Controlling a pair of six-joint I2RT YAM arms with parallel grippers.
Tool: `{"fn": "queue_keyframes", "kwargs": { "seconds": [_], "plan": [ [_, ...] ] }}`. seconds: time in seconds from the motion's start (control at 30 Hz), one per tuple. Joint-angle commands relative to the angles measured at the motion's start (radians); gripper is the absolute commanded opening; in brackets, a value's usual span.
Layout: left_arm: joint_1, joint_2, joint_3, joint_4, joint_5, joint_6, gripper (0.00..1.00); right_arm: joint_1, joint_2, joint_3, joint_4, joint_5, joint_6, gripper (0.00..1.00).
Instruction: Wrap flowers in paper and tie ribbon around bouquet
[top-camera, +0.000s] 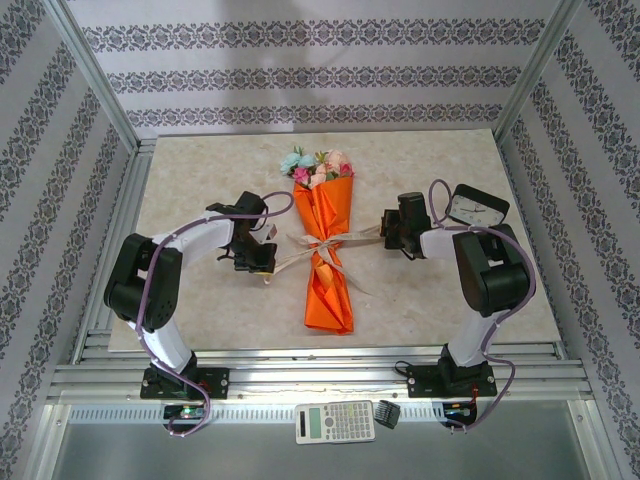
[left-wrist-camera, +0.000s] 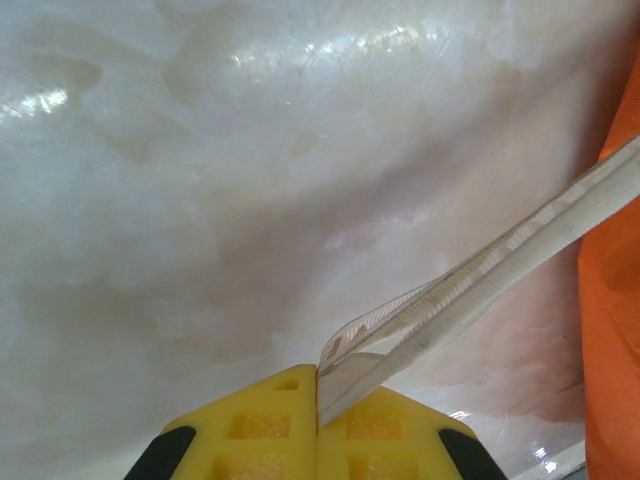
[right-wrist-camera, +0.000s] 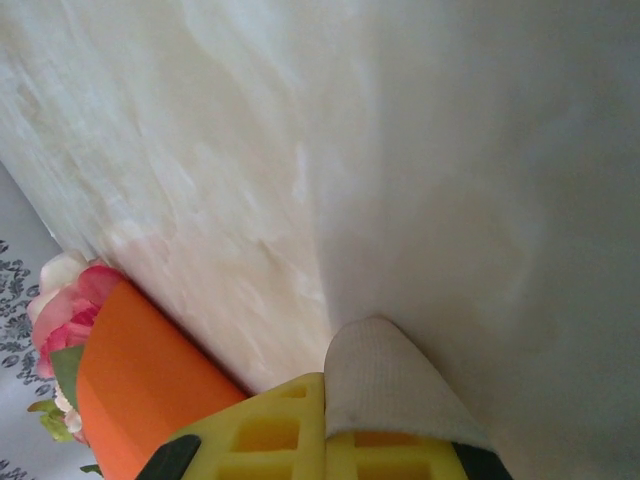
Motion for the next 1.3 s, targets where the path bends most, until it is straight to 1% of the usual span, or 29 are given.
{"fn": "queue_keyframes", "kwargs": {
  "seconds": [0.0,0.27,0.4,0.63,0.73,0.77,0.8,0.83,0.87,0.9,0.93,0.97,1.0,1.03,1.07,1.1,1.17,1.27],
  "plan": [
    [0.037,0.005,-0.026,-0.078,-0.038,-0.036,0.00,-0.053,0.027,0.042,-0.006,0.102,-0.021,0.00],
    [0.043,0.031,0.013,-0.088,-0.055,-0.041,0.00,-0.052,0.067,0.101,-0.013,0.079,-0.030,0.00],
    [0.063,0.052,0.039,-0.094,-0.062,-0.042,0.00,-0.056,0.081,0.126,-0.017,0.072,-0.039,0.00],
    [0.090,0.068,0.078,-0.097,-0.052,-0.044,0.00,-0.054,0.088,0.160,-0.033,0.061,-0.065,0.00],
    [0.090,0.067,0.091,-0.093,-0.030,-0.043,0.00,-0.052,0.088,0.177,-0.044,0.041,-0.088,0.00],
    [0.090,0.058,0.091,-0.091,-0.027,-0.047,0.04,-0.052,0.087,0.187,-0.049,0.027,-0.106,0.00],
    [0.088,0.046,0.091,-0.088,-0.032,-0.055,0.13,-0.051,0.082,0.198,-0.062,0.012,-0.125,0.06],
    [0.086,0.029,0.095,-0.090,-0.035,-0.061,0.22,-0.048,0.070,0.213,-0.085,0.001,-0.149,0.24],
    [0.082,0.008,0.100,-0.093,-0.038,-0.067,0.29,-0.041,0.049,0.226,-0.109,-0.002,-0.177,0.38],
    [0.077,-0.014,0.105,-0.100,-0.042,-0.072,0.35,-0.035,0.028,0.238,-0.138,-0.003,-0.202,0.47],
    [0.073,-0.042,0.112,-0.106,-0.044,-0.081,0.56,-0.026,0.000,0.256,-0.183,-0.004,-0.233,0.55],
    [0.071,-0.071,0.117,-0.110,-0.045,-0.093,0.98,-0.018,-0.029,0.277,-0.252,-0.007,-0.258,0.60],
    [0.070,-0.099,0.120,-0.114,-0.051,-0.106,1.00,-0.007,-0.056,0.294,-0.304,-0.006,-0.280,0.63],
    [0.071,-0.130,0.124,-0.119,-0.061,-0.127,1.00,0.005,-0.090,0.308,-0.354,-0.006,-0.309,0.82],
    [0.070,-0.162,0.130,-0.127,-0.074,-0.142,1.00,0.020,-0.126,0.329,-0.415,0.002,-0.348,0.94],
    [0.070,-0.192,0.133,-0.129,-0.085,-0.157,1.00,0.033,-0.156,0.353,-0.485,0.013,-0.382,0.98],
    [0.077,-0.267,0.128,-0.117,-0.116,-0.201,1.00,0.063,-0.235,0.387,-0.611,0.040,-0.454,0.98],
    [0.108,-0.377,0.086,-0.050,-0.115,-0.257,1.00,0.098,-0.373,0.352,-0.668,0.098,-0.534,0.98]
  ]
}}
